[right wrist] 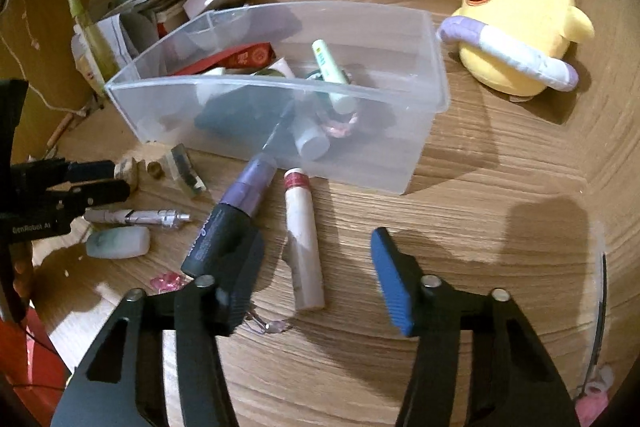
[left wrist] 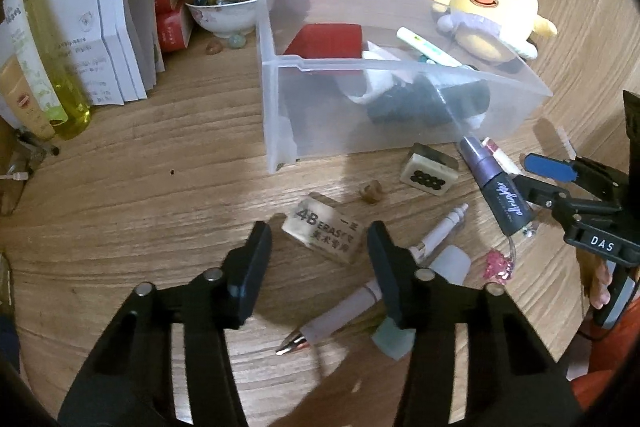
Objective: Organize objects
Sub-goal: 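Grasp the beige eraser with the left gripper while the right grasps the white lipstick, then carry the eraser and white lipstick into the clear box and release both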
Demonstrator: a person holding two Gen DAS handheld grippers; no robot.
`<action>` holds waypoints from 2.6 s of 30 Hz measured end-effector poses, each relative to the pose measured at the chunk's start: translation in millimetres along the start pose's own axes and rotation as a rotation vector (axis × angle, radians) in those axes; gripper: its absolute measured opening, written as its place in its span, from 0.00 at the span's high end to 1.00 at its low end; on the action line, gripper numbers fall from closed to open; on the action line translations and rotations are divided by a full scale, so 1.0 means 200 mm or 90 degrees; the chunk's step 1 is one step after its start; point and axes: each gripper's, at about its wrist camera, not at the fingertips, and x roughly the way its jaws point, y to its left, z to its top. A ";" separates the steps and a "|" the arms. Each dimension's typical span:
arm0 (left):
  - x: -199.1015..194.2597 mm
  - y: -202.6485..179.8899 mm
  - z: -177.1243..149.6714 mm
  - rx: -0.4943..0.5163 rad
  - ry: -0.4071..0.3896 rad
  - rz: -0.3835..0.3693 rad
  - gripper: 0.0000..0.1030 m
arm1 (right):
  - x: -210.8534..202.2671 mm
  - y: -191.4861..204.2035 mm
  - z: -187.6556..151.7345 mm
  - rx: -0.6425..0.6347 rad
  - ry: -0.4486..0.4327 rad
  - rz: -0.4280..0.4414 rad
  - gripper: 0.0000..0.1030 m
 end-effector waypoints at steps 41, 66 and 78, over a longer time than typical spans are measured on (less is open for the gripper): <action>-0.34 -0.05 0.11 -0.062 -0.166 -0.038 0.59 | -0.41 -0.03 0.09 0.006 -0.169 -0.032 0.86; -0.29 -0.14 0.42 -0.039 -0.199 -0.026 0.59 | -0.34 -0.08 0.47 -0.006 -0.221 0.010 0.86; -0.11 -0.11 0.51 -0.046 -0.148 -0.027 0.59 | -0.14 -0.10 0.58 -0.016 -0.185 0.006 0.86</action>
